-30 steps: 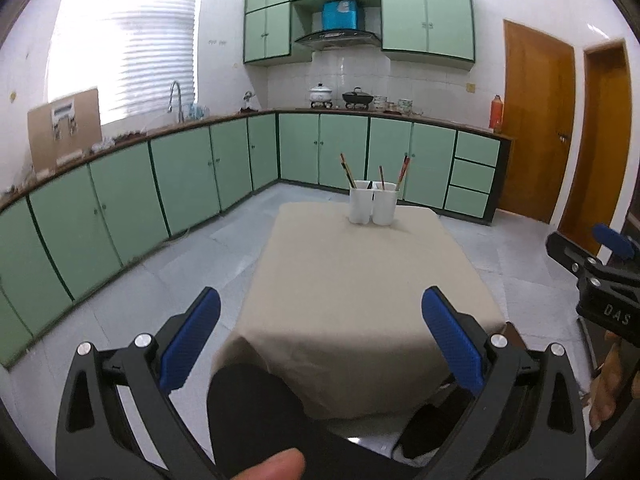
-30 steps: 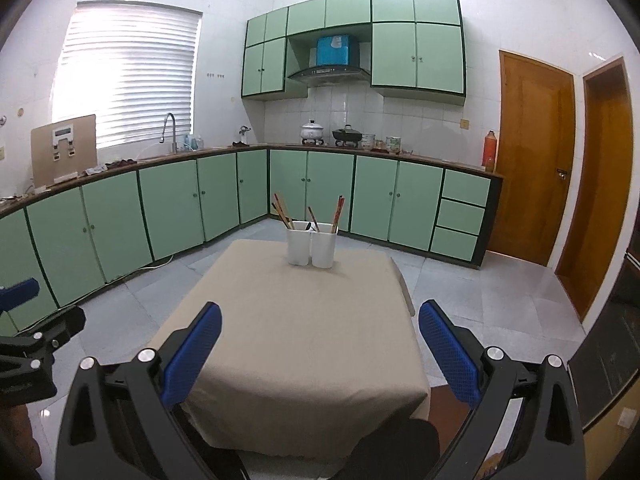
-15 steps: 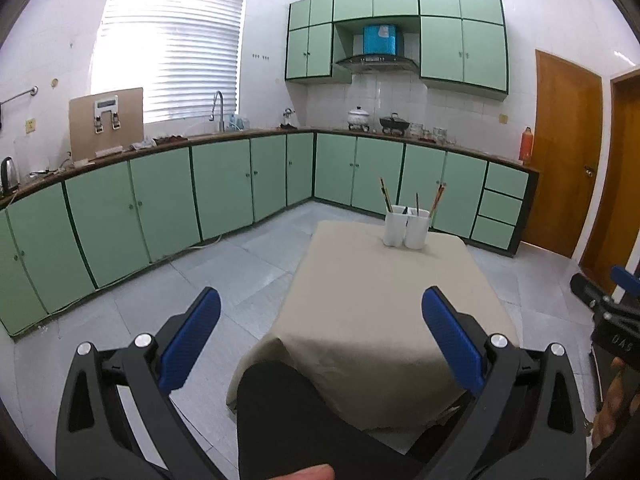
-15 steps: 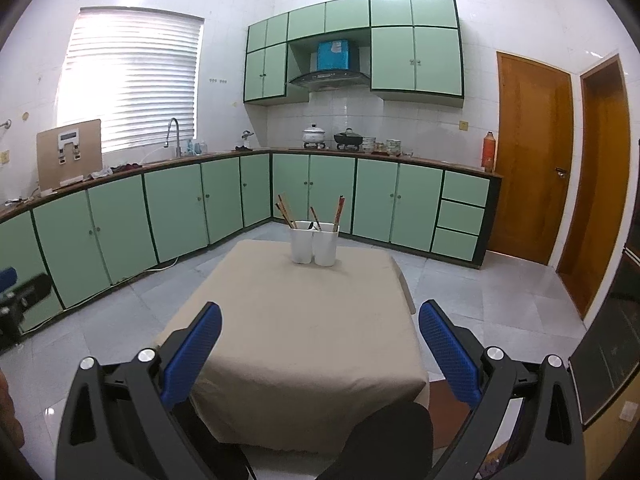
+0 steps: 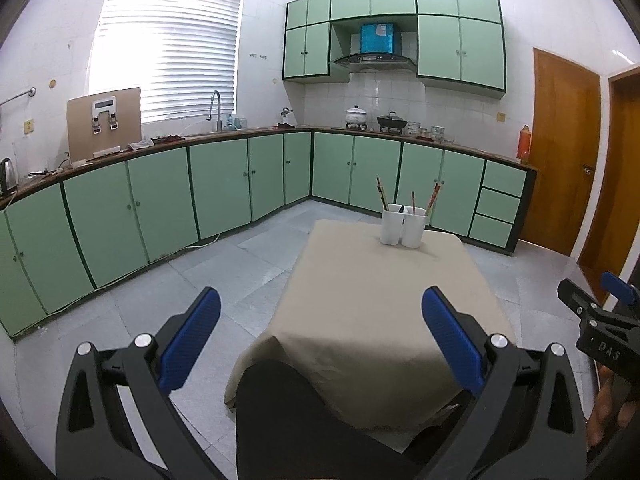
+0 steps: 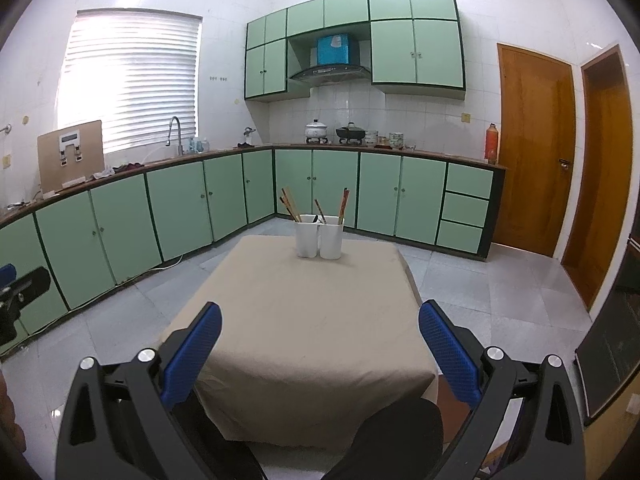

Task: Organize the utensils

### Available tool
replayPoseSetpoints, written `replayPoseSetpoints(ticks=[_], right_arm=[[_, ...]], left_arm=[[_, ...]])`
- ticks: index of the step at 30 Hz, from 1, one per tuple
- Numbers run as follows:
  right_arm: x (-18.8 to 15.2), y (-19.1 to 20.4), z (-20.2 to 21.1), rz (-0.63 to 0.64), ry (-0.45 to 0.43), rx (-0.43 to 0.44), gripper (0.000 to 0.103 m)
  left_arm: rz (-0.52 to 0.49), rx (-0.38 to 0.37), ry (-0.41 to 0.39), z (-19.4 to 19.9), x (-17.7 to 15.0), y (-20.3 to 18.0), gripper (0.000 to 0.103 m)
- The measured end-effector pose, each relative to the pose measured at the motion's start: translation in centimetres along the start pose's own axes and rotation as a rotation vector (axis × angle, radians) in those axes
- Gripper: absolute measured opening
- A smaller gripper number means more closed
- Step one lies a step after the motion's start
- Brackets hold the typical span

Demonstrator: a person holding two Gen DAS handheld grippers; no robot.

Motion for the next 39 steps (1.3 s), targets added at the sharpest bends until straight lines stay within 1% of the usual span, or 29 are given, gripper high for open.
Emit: replayPoseSetpoints(ticks=[9,18,39], right_arm=[[0.4,-0.1,1.5,0.002,-0.045,-0.013,0.097],[0.5,-0.4,2.1,-0.004,-0.063,-0.013,0.097],[0.6,-0.9,2.6,-0.008,-0.068,-0.010,0.097]], left_arm=[[0.004,-0.006,-0.023,1.1,0.0,0.1,0.098],[0.007,-0.006,-0.031,1.6,0.0,-0.3,0.098],[0.018,-0.009,-0.031,1.8,0.1,-0.5,0.098]])
Point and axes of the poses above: each gripper's, at about its wrist camera, not at the fingertips, and z roughly against the way its jaws point, y to its left, x to its top, the point moved 2 cm from there along -z, roughly the way its jaws point, and after that the axes turned 11 degrees about -z, right-handed, at the moved point
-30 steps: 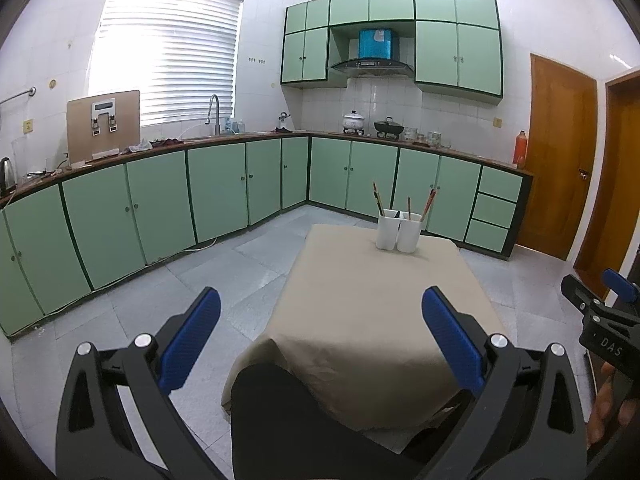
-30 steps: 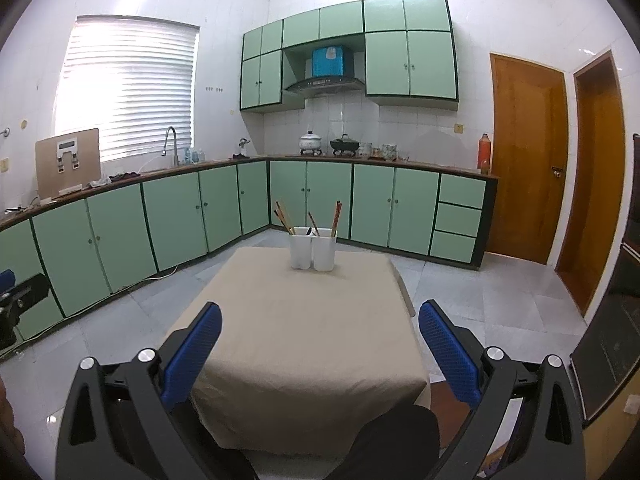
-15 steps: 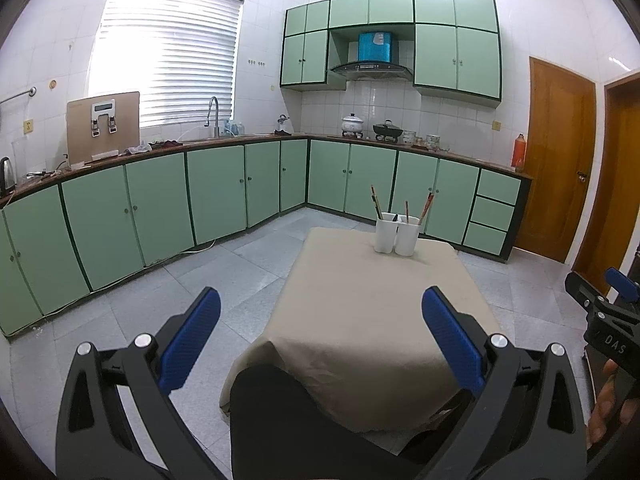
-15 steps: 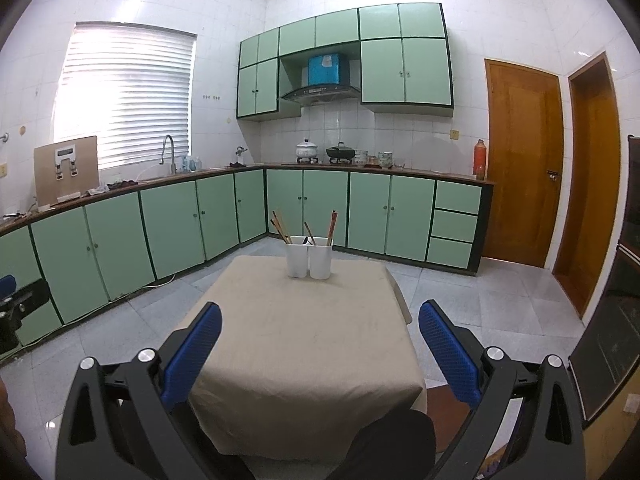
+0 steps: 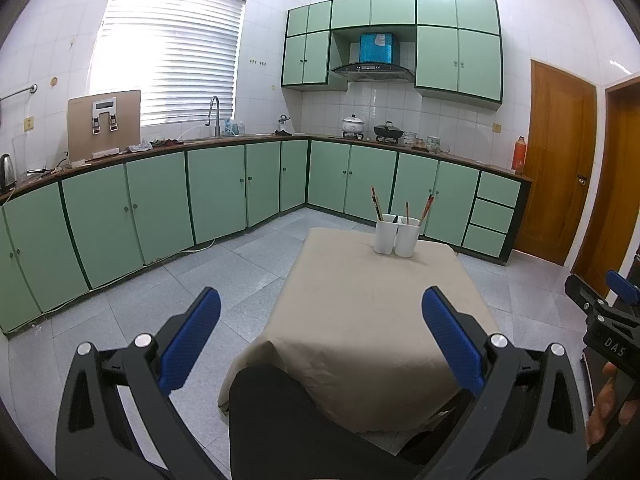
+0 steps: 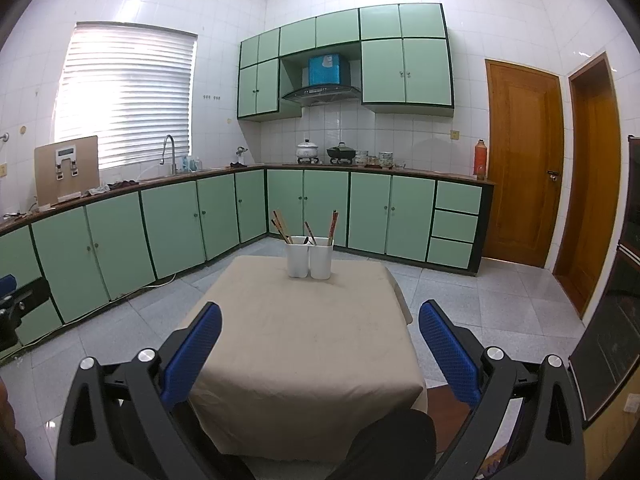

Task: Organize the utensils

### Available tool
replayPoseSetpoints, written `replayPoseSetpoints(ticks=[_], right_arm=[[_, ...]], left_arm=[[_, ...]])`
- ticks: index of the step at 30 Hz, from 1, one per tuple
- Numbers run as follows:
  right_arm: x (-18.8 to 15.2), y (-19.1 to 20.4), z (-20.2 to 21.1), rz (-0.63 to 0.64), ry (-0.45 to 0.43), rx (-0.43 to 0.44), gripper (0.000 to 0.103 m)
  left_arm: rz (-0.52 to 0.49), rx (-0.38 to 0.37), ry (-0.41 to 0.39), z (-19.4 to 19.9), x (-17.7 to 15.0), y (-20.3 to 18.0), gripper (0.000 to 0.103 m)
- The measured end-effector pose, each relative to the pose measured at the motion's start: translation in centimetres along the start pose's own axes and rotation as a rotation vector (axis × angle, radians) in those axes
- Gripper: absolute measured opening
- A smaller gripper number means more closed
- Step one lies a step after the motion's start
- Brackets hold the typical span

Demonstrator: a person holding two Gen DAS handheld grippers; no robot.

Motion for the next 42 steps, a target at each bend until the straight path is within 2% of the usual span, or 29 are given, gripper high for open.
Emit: replayPoseSetpoints(ticks=[42], right_arm=[[0.33,-0.22,-0.14,-0.010,0.005,0.001,0.097]], left_arm=[[0.002,-0.007,-0.005,0.01,-0.23,-0.41,0.098]])
Point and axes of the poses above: each gripper's, at about its wrist camera, not at the fingertips, and z roughly against the way its jaws point, y to its left, x to its top, the point moved 2 cm from there along -z, roughly the way its jaws point, and after that the axes turned 11 degrees about -z, right-handed, at the moved point
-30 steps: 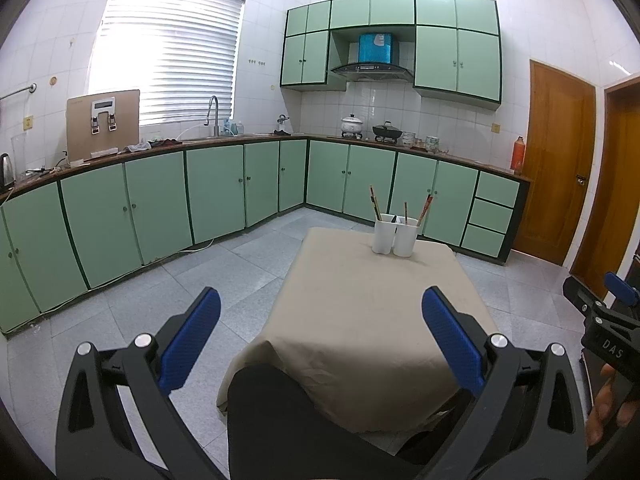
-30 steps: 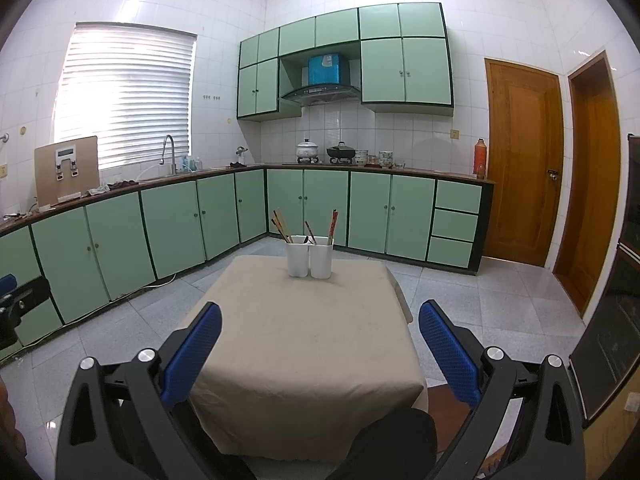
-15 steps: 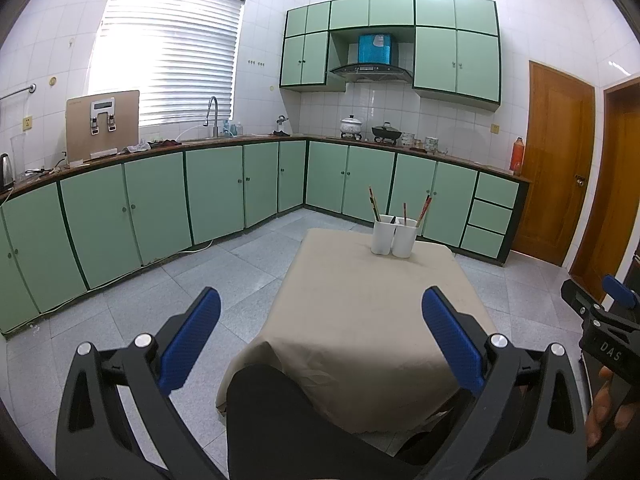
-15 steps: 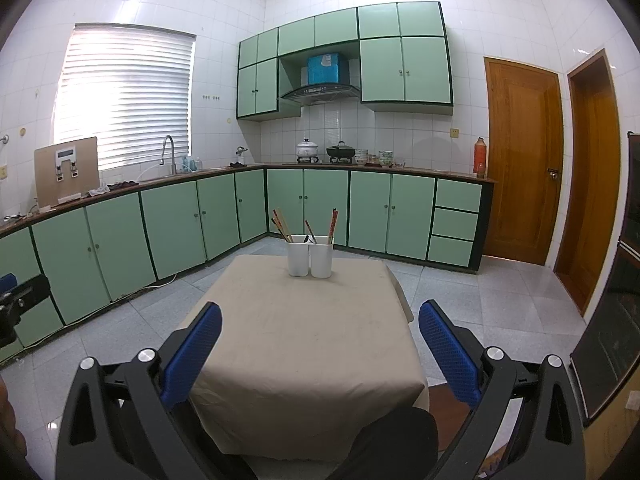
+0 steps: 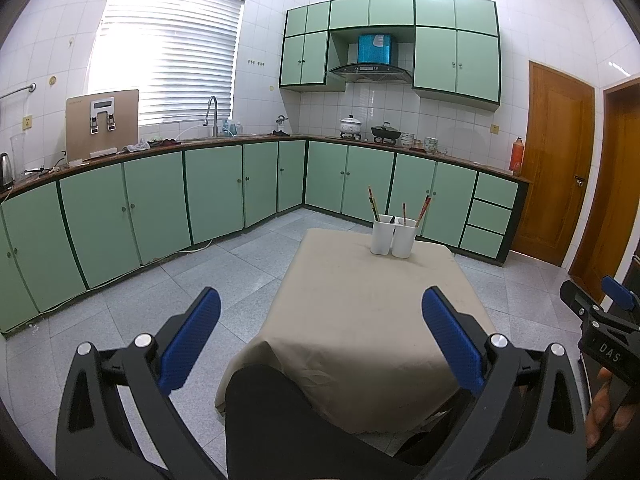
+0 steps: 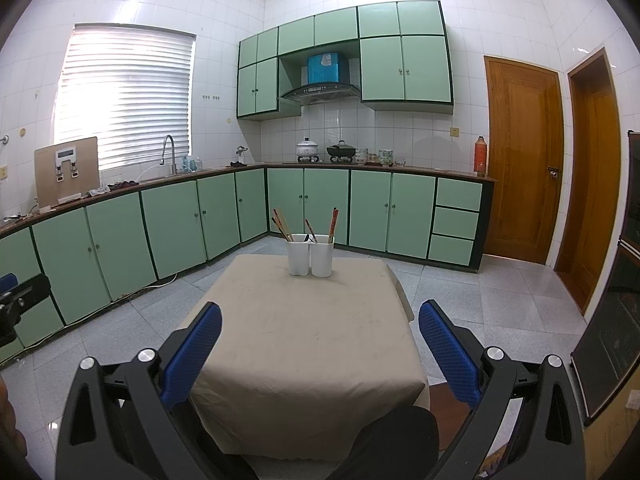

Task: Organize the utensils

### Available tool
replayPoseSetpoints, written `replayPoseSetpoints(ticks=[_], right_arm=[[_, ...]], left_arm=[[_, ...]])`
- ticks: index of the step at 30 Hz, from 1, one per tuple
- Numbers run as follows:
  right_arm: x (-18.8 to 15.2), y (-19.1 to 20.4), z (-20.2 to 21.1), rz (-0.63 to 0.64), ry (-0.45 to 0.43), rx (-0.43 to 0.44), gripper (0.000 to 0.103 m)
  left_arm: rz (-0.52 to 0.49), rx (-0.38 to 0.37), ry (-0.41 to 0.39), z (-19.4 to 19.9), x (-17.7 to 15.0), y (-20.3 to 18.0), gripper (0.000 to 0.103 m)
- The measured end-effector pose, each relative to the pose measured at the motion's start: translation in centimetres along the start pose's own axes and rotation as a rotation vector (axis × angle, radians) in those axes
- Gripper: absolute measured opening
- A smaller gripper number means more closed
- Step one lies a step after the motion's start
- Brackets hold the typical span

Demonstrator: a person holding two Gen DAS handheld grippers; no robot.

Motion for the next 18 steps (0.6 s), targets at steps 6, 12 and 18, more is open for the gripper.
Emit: replayPoseSetpoints(ticks=[6,12,18], right_arm=[[-0.13,0.17,-0.06,0.000,-0.001,-0.001,0.097],[-0.20,0.21,-0.09,0.000,0.002,0.001,0.097],[-0.24,0.25,-0.07,0.000,0.001,-0.001,0.097]], left_arm=[[0.000,-0.001,0.000,0.03,-0.01,-0.06,0.098],[0.000,-0.001,0.000,0.04,0.02,-0.15,0.098],[0.001,-0.001,0.000,0.05,0.03,-0.15,0.098]])
Point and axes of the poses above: each gripper's, at about its wrist camera, not at the fingertips, and z roughly against the way its jaws point, y to its left, x to its top, the point moved 2 cm from there along -z, roughly the way its jaws point, and after that the axes turned 11 degrees about -z, right-handed, at the moved point
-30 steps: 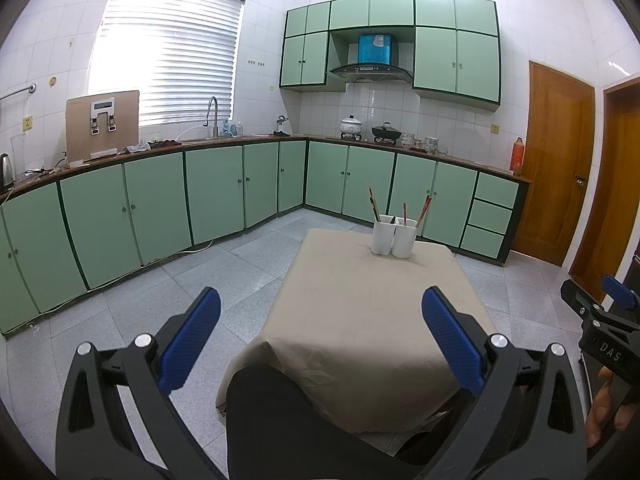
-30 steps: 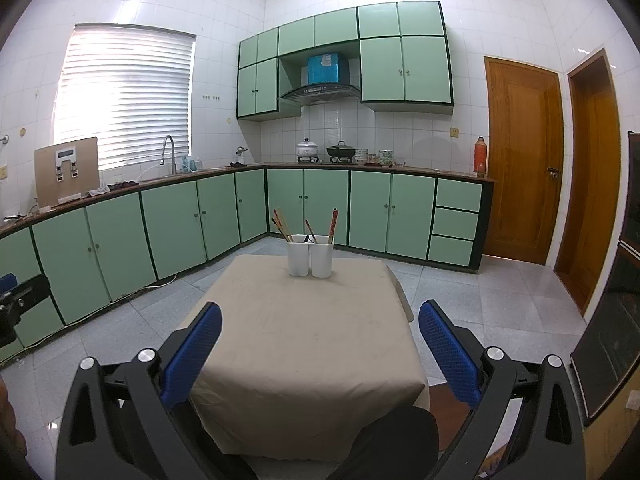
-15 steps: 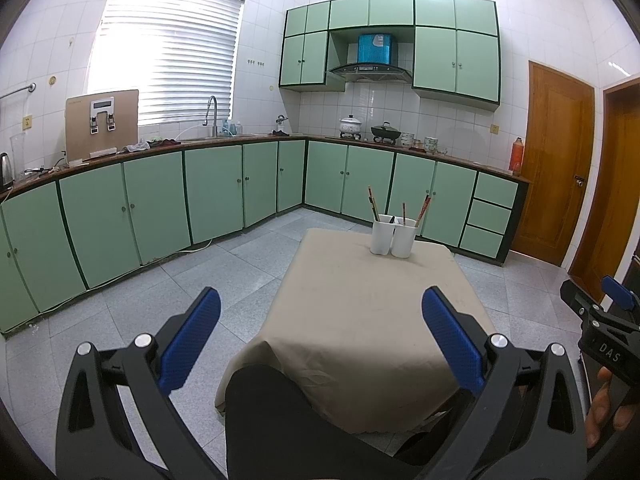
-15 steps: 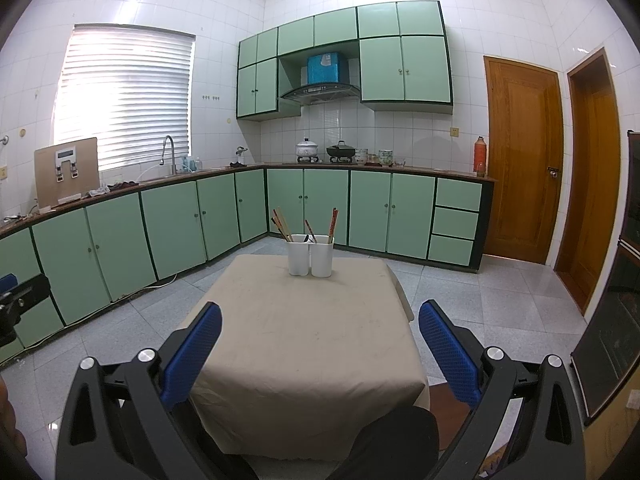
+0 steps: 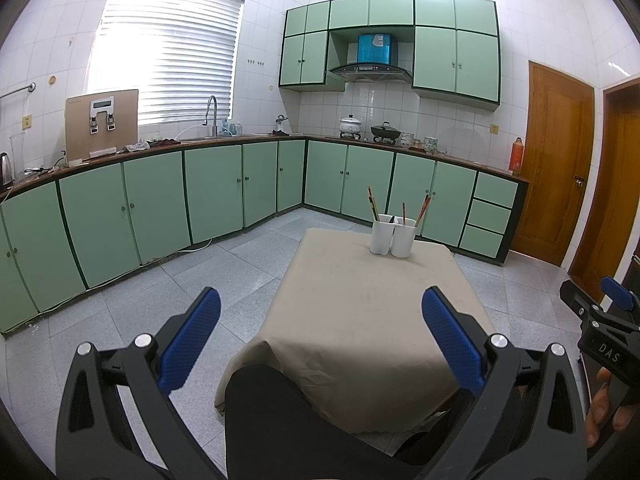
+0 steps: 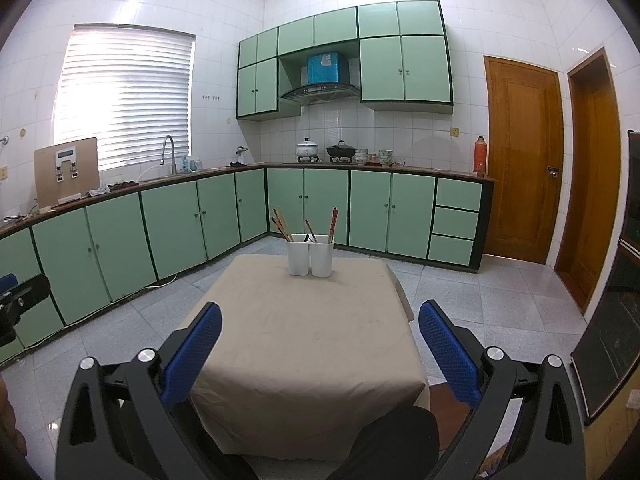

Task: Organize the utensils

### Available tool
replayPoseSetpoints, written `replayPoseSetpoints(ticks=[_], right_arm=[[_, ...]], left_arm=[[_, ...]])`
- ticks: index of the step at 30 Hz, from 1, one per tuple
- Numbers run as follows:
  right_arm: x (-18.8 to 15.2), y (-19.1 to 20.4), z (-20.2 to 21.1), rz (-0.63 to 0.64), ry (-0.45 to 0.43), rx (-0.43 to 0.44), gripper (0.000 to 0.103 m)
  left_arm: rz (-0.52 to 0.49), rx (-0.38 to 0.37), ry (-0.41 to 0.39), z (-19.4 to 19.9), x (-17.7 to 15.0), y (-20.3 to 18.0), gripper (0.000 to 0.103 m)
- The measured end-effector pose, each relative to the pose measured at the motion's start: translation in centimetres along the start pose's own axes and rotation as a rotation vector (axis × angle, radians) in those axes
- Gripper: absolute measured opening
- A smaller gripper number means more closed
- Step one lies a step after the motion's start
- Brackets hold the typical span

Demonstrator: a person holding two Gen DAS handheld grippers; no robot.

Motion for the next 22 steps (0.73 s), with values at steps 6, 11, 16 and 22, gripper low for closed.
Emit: replayPoseSetpoints(ticks=[6,11,16,22], right_arm=[[0.00,0.00,0.00,0.000,0.000,0.001,0.097],[-0.06,0.00,-0.02,-0.001,0.002,0.000,0.097],[-0.08,0.03,-0.04,0.000,0.002,-0.001,0.097],[-0.15,-0.01,-0.04,-0.002,0.002,0.002,0.097]], left_arm=[[0.000,-0.002,-0.001,0.15,0.06,-0.33,0.098],[0.001,-0.005,-0.002,0.22,0.11,-0.37,0.098],[0.005,-0.010,-0.001,0.19,0.27,-0.41,0.098],[0.013,-0.009,-0.004,0.27,0.52,-0.20,0.098]])
Point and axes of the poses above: each gripper's, at about its wrist camera, not at the fingertips, and z roughly against the way its jaws point, y to its left, x to its top, the point moved 2 cm from there along -z, roughly the way its jaws point, and after that the axes turned 11 degrees about -z, right-handed, at the moved point
